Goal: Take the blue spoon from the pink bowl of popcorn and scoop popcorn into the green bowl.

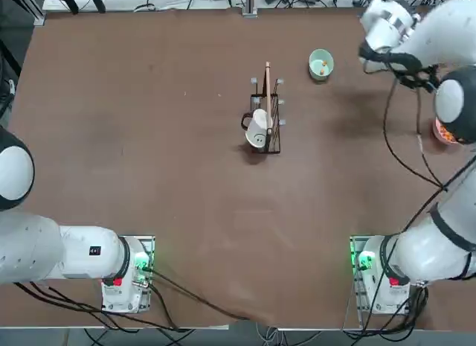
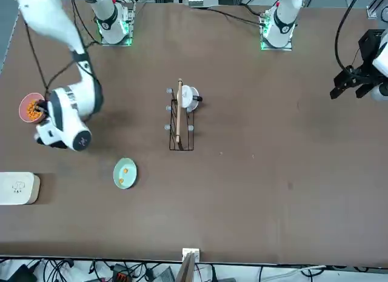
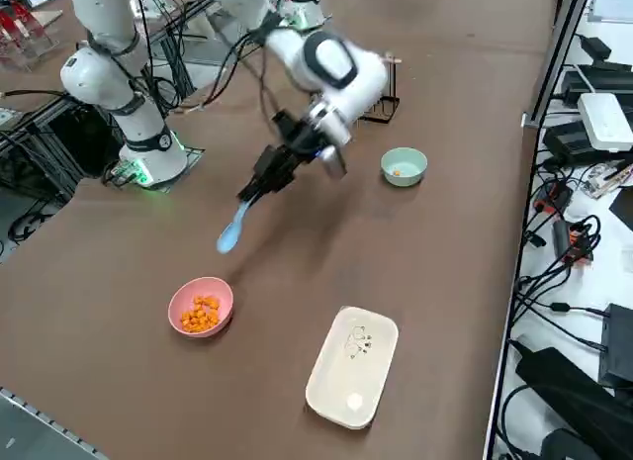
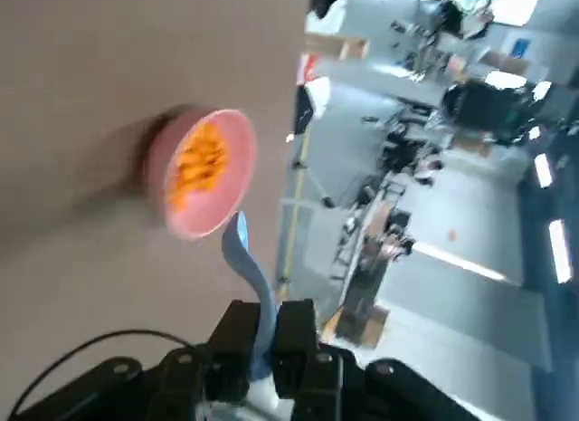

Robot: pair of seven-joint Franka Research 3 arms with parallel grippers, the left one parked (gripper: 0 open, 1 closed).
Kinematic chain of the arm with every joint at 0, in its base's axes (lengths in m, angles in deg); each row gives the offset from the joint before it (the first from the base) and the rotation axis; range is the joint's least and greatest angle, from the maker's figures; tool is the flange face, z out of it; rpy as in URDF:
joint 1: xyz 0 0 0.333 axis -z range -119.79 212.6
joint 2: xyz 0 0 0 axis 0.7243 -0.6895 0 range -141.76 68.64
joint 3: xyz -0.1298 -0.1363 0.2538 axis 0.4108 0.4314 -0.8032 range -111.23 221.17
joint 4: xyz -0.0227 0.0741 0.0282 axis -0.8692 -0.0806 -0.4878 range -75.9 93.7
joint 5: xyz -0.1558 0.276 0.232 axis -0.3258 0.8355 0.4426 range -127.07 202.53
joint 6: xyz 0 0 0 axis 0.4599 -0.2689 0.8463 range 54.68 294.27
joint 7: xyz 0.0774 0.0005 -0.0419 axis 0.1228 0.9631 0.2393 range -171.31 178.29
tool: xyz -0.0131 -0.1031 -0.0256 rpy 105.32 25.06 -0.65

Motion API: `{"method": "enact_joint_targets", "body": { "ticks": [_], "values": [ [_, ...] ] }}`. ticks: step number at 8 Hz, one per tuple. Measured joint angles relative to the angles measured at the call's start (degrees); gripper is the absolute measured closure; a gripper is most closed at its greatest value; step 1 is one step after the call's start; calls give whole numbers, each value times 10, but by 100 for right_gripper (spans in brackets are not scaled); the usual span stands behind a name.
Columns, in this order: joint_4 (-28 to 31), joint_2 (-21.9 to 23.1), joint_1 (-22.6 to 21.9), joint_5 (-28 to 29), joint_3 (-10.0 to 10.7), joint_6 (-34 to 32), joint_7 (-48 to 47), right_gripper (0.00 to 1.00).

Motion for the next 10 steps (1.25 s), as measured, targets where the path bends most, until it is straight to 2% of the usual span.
{"method": "enact_joint_targets", "body": {
  "ticks": [2,3,6,8,10],
  "values": [
    [47,5,64,-63,0,59,-11,87],
    [60,4,81,-72,0,80,-19,87],
    [76,-28,87,-74,-5,102,-77,84],
    [74,-38,87,-75,-8,106,-88,52],
    [66,-32,87,-75,-9,107,-88,13]
  ]
}}
